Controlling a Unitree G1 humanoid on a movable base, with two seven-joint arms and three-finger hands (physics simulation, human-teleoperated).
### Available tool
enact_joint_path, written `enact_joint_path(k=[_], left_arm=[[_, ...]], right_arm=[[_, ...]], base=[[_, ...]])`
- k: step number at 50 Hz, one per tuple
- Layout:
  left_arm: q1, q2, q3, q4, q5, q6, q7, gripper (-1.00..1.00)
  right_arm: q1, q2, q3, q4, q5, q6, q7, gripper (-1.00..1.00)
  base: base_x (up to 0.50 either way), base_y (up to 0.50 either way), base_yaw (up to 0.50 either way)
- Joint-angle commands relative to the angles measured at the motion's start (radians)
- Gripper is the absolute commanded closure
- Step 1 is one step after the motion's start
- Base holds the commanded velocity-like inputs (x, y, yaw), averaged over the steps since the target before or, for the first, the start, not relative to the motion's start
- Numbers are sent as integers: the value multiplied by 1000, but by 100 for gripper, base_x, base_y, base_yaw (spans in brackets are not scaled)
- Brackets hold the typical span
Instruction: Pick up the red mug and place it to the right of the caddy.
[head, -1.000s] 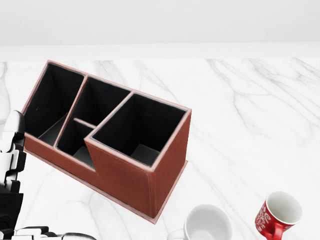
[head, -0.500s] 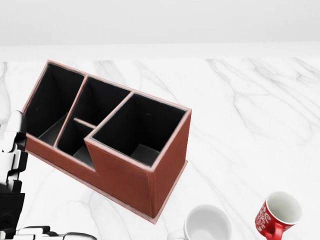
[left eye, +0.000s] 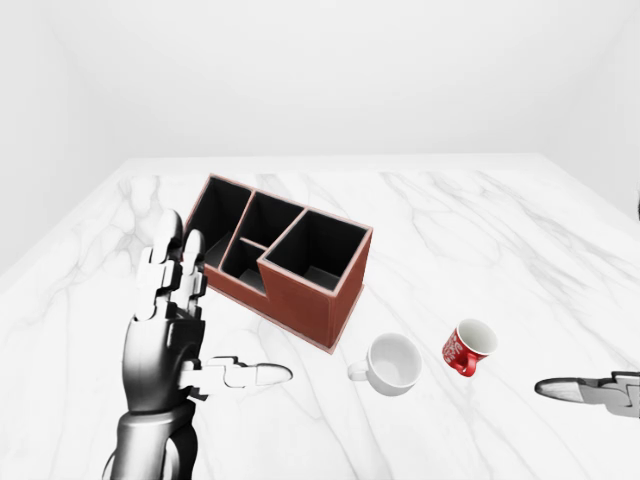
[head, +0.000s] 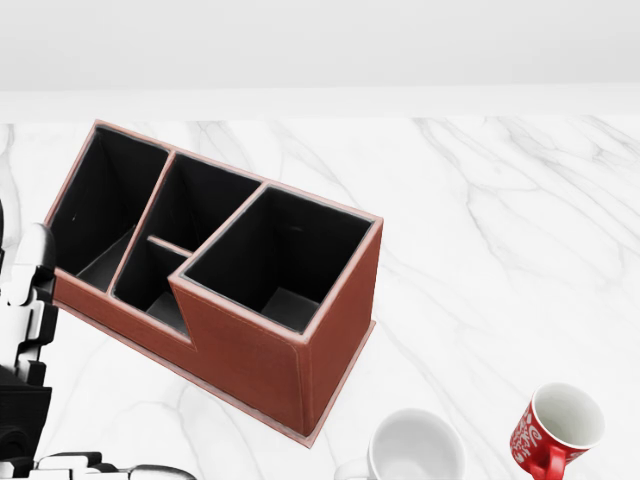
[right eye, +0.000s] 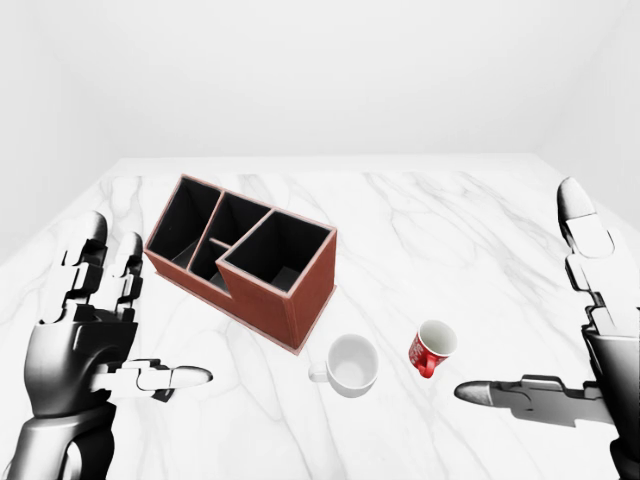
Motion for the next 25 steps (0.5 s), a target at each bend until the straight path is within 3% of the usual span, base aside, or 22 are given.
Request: enact_joint_path(k=[1, 25], left_arm=[[0, -2, 7, -6, -4, 0, -2, -100], [-12, 1, 2, 22, 1, 0, 0, -100]], right_arm=[[18, 19, -18, 24, -73, 0, 0, -100], [80, 71, 29, 101, -243, 0, 0, -100]], base=[[0, 0, 0], [0, 0, 0]])
